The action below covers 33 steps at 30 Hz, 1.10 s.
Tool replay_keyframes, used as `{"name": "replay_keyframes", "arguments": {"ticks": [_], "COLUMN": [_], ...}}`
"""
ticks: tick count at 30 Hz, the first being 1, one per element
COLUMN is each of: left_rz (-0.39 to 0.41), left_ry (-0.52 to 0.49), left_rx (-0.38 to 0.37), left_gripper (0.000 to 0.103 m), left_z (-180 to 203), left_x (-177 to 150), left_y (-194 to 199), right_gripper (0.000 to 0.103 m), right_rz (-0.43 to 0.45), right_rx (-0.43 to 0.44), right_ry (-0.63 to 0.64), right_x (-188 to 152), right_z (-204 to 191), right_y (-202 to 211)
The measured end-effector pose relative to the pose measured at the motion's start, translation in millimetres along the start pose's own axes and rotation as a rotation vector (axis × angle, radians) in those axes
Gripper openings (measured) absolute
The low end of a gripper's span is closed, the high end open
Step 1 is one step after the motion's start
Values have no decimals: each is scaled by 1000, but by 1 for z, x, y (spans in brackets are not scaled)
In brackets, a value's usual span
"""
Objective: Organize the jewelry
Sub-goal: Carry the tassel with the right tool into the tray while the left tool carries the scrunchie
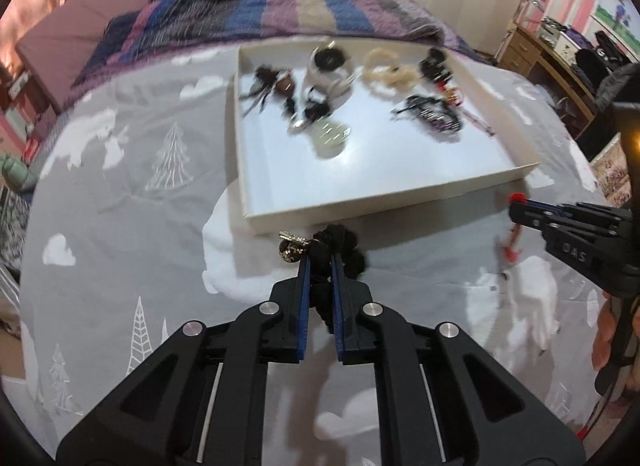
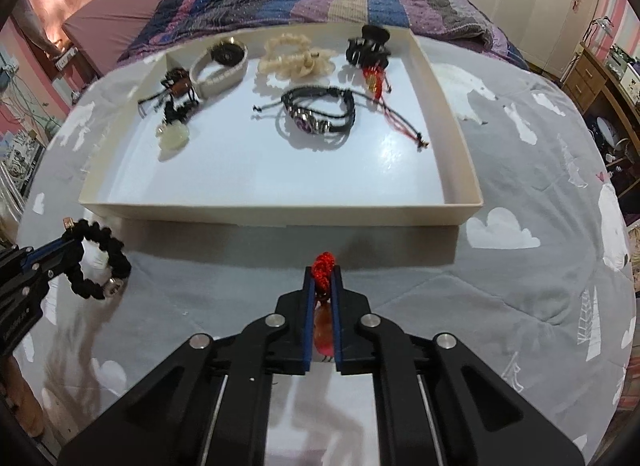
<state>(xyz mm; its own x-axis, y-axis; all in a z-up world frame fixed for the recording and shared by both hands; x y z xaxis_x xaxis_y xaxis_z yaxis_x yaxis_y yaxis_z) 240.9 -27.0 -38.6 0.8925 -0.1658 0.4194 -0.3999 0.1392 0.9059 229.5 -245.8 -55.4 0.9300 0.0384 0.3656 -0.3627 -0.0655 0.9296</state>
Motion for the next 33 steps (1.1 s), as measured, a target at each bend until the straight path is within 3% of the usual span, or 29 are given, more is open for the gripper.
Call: {"name": "replay_keyframes", "arguments": {"ticks": [6, 13, 22, 33], "left_rz": [66, 79, -8, -70], "left_ry": [-50, -4, 68, 117], "left_rx": [32, 89, 92, 83], "left_gripper": [8, 8, 8, 8], "left_z": [20, 10, -6, -21], "left_x": [11, 50, 76, 75], "left_y": [33, 40, -15, -55], "right_gripper": [7, 7, 7, 7], "right_rz": [66, 107, 86, 32], "right_rx": [13, 26, 37, 45], "right_ry": [-7, -28, -50, -47], "right_x": [9, 42, 80, 79], "right_z": [2, 6, 0, -5], "right_y": [34, 54, 16, -35]}}
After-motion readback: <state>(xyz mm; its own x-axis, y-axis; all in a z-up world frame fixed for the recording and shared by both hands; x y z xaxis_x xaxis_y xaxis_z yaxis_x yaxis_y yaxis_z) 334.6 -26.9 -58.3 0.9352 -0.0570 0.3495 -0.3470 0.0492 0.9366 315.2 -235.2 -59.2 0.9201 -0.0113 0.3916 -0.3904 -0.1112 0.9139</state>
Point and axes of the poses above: each gripper's, at about its wrist camera, not at the fingertips, and y roughly against the way its jaws point, z to its right, x to its top, the point moved 2 cm from there along -y, roughly the way its jaws point, and after that the axes turned 5 degrees about -z, right-handed, at the moved point
